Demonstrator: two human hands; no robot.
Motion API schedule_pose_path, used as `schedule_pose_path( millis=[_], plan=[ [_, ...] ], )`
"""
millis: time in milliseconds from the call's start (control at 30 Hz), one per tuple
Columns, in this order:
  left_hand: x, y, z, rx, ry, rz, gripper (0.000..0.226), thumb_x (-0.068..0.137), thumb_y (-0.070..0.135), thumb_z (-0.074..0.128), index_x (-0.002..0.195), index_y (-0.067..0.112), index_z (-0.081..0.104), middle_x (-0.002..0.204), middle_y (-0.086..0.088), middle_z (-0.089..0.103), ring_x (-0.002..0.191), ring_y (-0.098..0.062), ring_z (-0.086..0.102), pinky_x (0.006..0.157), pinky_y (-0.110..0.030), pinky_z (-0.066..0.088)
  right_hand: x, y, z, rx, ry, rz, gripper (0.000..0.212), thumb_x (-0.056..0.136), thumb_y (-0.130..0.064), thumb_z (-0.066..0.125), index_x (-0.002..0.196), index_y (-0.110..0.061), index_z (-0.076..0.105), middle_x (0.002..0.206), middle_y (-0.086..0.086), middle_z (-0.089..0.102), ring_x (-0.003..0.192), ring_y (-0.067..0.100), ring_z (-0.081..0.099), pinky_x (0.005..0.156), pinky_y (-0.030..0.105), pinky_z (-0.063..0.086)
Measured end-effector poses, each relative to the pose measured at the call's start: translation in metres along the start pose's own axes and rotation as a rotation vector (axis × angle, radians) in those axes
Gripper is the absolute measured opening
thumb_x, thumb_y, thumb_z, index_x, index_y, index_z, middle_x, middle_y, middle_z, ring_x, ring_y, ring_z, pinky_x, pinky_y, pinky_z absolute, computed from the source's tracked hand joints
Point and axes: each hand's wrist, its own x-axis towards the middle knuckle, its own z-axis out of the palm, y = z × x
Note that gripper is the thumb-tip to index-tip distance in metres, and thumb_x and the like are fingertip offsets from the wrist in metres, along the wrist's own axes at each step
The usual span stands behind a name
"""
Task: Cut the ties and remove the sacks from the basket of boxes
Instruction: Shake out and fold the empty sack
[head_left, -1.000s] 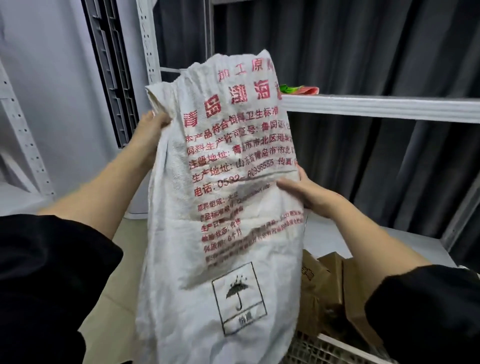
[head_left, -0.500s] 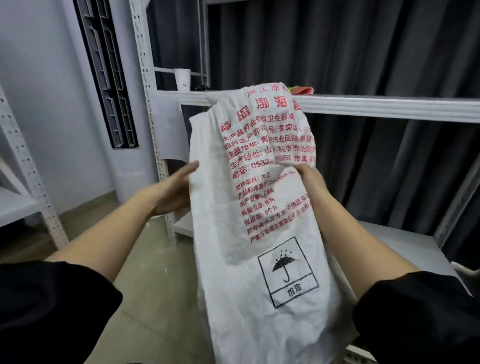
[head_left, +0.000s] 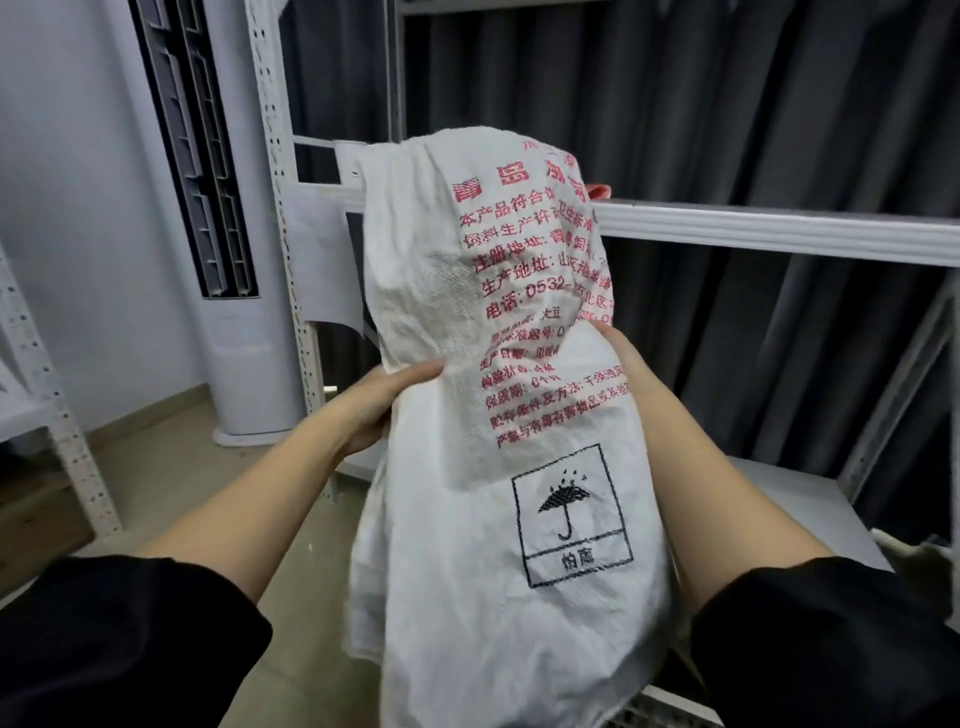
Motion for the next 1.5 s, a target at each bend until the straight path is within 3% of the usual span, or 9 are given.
schedule_pose_path(
  millis=[133,300,600,700,833,1000,1133,1333,1500],
  plan=[
    [-0.005,0.013,-0.013,0.154,0.320,-0.001,0.025,0.091,0.023,0.061,0.114,0.013,0.058,0.092,0.002,0.068,0.058,-0.002,0.065,0.054,-0.013,0.050,0.016,-0.006,-0.018,-0.257,0.113,-0.197,0.017,0.092,-0.017,0.056,0.104,-0.006,0.062,0.091,0.008,0.069,0.068,0.016,0.068,0.057,0.024,0.054],
    [-0.004,0.004,-0.041,0.324,0.411,-0.038,0.031,0.092,0.033,0.059,0.118,0.017,0.060,0.114,-0.007,0.061,0.083,-0.018,0.058,0.081,-0.026,0.040,0.035,-0.006,-0.048,-0.659,0.319,-0.455,0.040,0.088,-0.034,0.057,0.072,0.003,0.057,0.068,0.016,0.054,0.066,0.019,0.047,0.059,0.031,0.037],
    [-0.014,0.007,-0.042,-0.098,0.297,-0.109,0.042,0.092,0.041,0.054,0.123,0.014,0.059,0.115,-0.007,0.066,0.089,-0.021,0.064,0.082,-0.031,0.048,0.026,0.017,-0.063,-0.445,-0.179,0.076,0.063,0.072,-0.046,0.076,0.125,-0.017,0.058,0.111,0.005,0.070,0.100,0.024,0.066,0.085,0.039,0.052],
    [-0.018,0.000,-0.043,-0.009,0.054,-0.129,0.058,0.066,0.043,0.077,0.117,0.018,0.062,0.110,-0.003,0.072,0.095,-0.018,0.071,0.072,-0.028,0.057,0.032,0.030,-0.057,-0.344,0.007,0.004,0.053,0.079,-0.014,0.074,0.128,-0.012,0.053,0.111,0.008,0.069,0.096,0.026,0.067,0.080,0.041,0.056],
    [-0.009,-0.008,-0.053,0.115,0.172,-0.045,0.081,0.048,0.029,0.090,0.121,0.020,0.057,0.117,-0.001,0.068,0.106,-0.021,0.066,0.078,-0.028,0.054,0.037,0.033,-0.062,-0.226,0.078,-0.073,0.033,0.090,-0.015,0.061,0.123,-0.016,0.058,0.103,0.004,0.071,0.090,0.020,0.068,0.072,0.034,0.056],
    [-0.002,-0.012,-0.054,0.078,0.386,-0.016,0.044,0.091,0.017,0.062,0.131,0.005,0.049,0.120,-0.009,0.060,0.088,-0.021,0.063,0.069,-0.029,0.049,0.032,0.043,-0.064,-0.310,0.141,-0.189,0.037,0.096,-0.017,0.046,0.132,-0.020,0.050,0.114,0.000,0.064,0.094,0.013,0.062,0.071,0.029,0.052],
    [-0.005,-0.004,-0.047,0.210,0.389,0.036,0.040,0.096,0.024,0.051,0.134,0.015,0.044,0.117,0.000,0.061,0.093,-0.014,0.062,0.079,-0.029,0.048,0.030,0.040,-0.059,-1.059,0.487,-0.265,0.047,0.095,-0.033,0.044,0.139,-0.019,0.037,0.132,0.010,0.053,0.115,0.031,0.053,0.090,0.039,0.045],
    [-0.009,0.023,-0.022,0.363,0.241,0.156,0.028,0.099,0.025,0.044,0.127,0.025,0.048,0.109,0.011,0.062,0.095,-0.006,0.061,0.080,-0.024,0.049,0.004,0.033,0.012,-1.531,-0.403,-0.718,0.103,0.063,-0.073,0.063,0.148,-0.034,0.020,0.157,-0.013,0.020,0.147,0.013,0.010,0.117,0.043,0.015],
    [-0.012,0.038,-0.013,0.373,0.132,0.165,0.031,0.096,0.029,0.053,0.127,0.031,0.049,0.115,0.011,0.063,0.095,-0.001,0.063,0.076,-0.018,0.052,0.005,0.052,0.032,-1.393,-0.512,-0.517,0.113,0.060,-0.064,0.075,0.148,-0.039,0.008,0.157,-0.016,0.014,0.144,0.006,0.013,0.118,0.032,0.013]
  ],
)
